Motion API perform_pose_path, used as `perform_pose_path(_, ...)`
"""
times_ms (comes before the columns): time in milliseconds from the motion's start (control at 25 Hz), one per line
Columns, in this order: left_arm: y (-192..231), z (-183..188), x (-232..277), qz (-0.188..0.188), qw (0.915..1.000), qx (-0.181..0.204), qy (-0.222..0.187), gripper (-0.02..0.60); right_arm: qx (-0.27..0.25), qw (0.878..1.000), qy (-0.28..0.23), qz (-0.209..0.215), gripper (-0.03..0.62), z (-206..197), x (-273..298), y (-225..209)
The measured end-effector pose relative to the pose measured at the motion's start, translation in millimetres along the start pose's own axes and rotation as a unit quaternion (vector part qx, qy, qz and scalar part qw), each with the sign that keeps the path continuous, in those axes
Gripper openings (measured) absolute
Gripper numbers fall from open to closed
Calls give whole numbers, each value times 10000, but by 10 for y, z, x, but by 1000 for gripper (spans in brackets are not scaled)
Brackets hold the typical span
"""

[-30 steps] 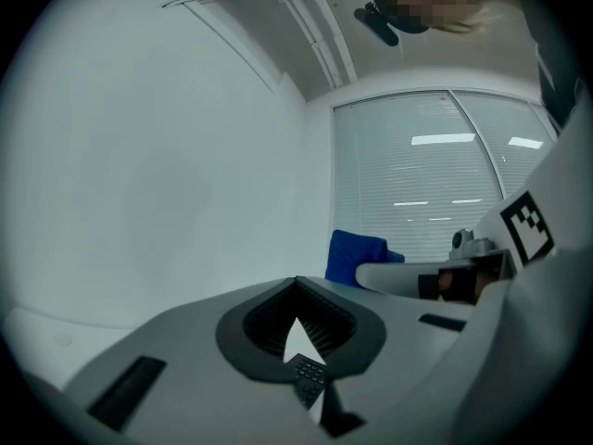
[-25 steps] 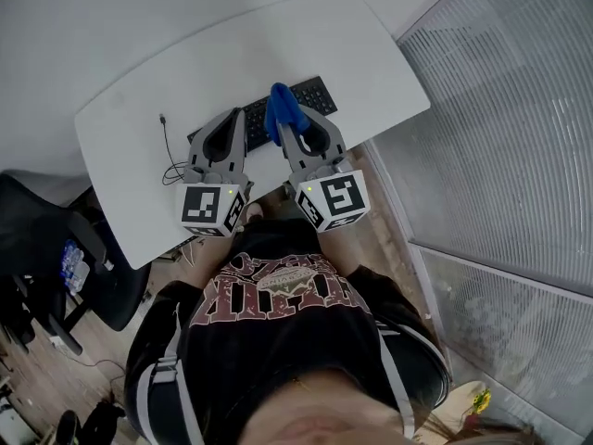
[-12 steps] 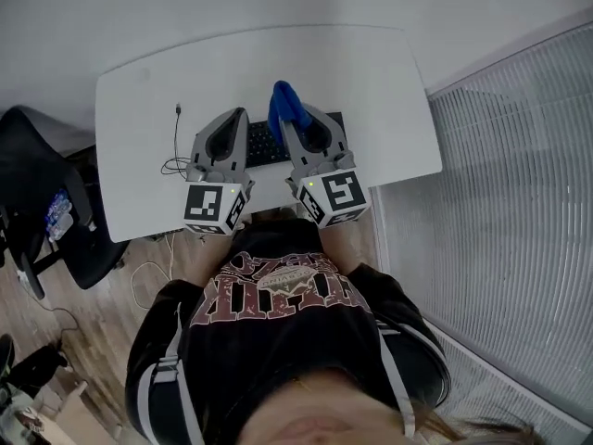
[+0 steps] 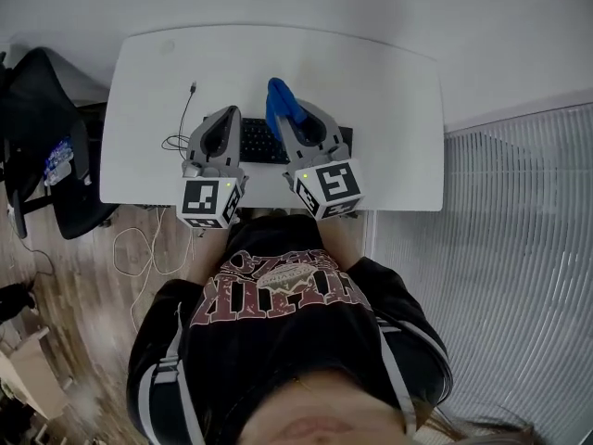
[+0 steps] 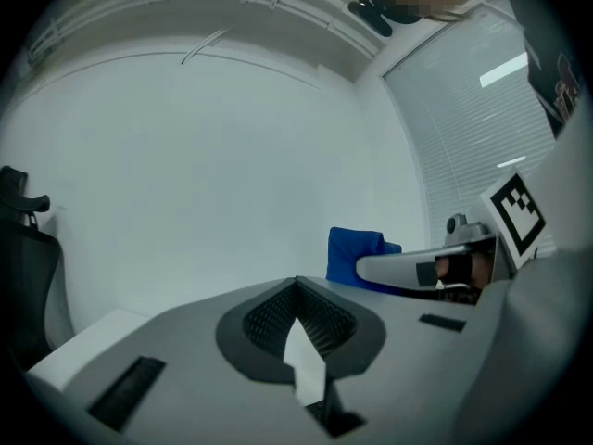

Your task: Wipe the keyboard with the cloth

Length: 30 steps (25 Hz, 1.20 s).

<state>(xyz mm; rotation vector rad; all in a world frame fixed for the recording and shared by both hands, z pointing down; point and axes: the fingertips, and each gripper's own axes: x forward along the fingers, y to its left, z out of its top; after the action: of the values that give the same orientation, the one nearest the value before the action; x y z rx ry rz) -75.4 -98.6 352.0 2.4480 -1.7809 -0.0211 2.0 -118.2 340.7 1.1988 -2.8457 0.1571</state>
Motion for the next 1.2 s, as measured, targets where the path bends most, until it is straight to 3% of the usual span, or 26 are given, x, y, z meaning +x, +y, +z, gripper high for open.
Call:
perform_pose_path(280,285,-276,-192,512,9983,24,281,29,4,9992,278,272,64,-247,173,73)
perform_pose_path(560,680,-687,-235,669,9948,-95,767,29,-104,9981,565,219,64,-481,418,147)
perform_pose_path(840,1118,-1197,-283,733,9871,-249,1399,29,-205,9954,924,148,64,-795,668,298)
perform_pose_path(1200,1293,-1704,-250,467,9785,-453,1958,29,-148,9907,1348,68,64,-1191,936,471)
